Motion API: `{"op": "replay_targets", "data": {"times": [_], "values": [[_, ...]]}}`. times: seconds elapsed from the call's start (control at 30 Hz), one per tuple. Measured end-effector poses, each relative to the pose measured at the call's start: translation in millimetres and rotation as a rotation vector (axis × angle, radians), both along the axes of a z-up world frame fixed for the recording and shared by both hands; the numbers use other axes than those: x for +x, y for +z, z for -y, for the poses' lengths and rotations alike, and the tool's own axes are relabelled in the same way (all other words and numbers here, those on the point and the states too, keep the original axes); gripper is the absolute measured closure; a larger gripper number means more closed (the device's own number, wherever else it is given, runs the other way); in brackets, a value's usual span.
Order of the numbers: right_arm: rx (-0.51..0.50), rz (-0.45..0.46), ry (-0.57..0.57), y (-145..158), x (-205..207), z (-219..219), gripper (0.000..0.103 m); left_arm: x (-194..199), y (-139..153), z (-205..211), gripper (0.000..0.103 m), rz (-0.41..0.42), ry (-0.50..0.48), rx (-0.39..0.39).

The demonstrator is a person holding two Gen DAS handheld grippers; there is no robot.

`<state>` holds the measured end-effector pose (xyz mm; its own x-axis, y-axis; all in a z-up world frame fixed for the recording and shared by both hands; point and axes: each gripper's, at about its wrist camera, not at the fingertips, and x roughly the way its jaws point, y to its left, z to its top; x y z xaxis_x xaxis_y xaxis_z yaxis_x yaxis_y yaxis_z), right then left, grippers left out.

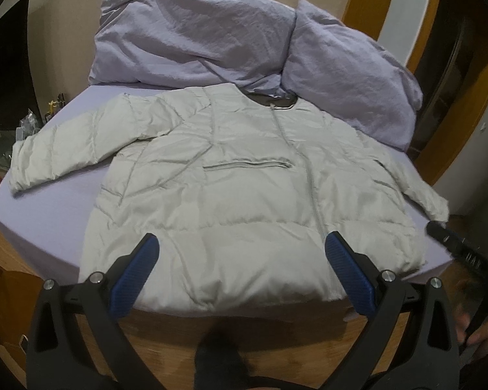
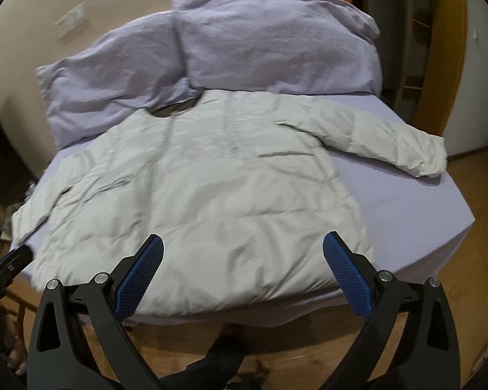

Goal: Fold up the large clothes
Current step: 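Grasp the sleeve cuff with the right gripper and lift it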

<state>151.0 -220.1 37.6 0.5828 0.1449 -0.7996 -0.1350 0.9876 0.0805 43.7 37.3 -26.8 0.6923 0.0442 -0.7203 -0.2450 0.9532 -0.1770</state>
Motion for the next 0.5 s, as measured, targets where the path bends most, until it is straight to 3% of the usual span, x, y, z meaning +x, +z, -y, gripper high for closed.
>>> {"op": "replay_targets", "data": {"times": [0.2,0.5], "values": [[-0.035,-0.085,-0.179,-22,66,55,0.003,35,-9,-11,0.002,-0.053,0.019,0.083],[-0.043,-0.192,-0.574,-60,147,185,0.003,84,-19,-35,0.002,-0.106,0.059,0.123]]}}
